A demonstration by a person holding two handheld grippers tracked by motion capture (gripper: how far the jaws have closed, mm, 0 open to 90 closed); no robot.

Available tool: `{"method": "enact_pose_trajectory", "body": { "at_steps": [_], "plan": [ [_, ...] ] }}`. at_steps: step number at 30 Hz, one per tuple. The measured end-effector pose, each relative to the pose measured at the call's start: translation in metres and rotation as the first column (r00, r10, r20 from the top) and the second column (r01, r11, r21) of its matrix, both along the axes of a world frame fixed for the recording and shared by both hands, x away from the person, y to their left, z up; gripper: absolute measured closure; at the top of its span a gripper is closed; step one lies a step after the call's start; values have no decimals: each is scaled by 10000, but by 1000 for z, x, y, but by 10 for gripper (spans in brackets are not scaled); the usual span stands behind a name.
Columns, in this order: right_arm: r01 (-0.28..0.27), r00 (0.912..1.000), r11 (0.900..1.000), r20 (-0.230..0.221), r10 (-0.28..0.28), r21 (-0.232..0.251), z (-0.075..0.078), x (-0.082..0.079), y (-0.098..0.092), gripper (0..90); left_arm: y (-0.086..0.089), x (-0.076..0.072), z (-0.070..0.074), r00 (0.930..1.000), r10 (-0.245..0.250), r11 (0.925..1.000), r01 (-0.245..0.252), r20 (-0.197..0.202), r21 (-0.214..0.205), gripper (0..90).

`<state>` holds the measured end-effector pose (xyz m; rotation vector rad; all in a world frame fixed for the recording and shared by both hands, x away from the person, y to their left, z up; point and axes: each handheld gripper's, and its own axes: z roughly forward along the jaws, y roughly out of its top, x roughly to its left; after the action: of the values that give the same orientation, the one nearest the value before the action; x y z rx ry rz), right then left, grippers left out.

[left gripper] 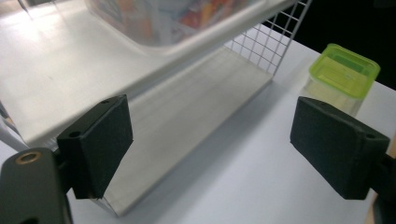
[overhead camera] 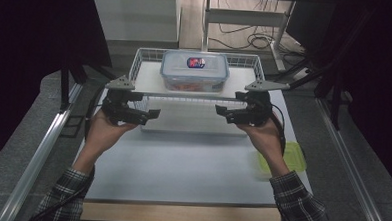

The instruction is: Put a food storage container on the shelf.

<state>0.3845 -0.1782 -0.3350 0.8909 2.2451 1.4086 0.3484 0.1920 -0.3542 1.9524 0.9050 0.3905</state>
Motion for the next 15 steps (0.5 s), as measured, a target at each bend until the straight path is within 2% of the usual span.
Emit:
{"method": "enact_pose_trajectory", "body": {
  "at_steps": [5,15],
  "plan": [
    [-140,9999,9998,34,141,-111,-11,-11,0,101,-1,-12,-11,10000,-66,9999,67,-17,120,95],
    [-292,9995,9991,92,295,-300,-28,-32,-8,64,-3,-35,-32,9994,-259,9996,256,-216,-149,68]
  ]
}}
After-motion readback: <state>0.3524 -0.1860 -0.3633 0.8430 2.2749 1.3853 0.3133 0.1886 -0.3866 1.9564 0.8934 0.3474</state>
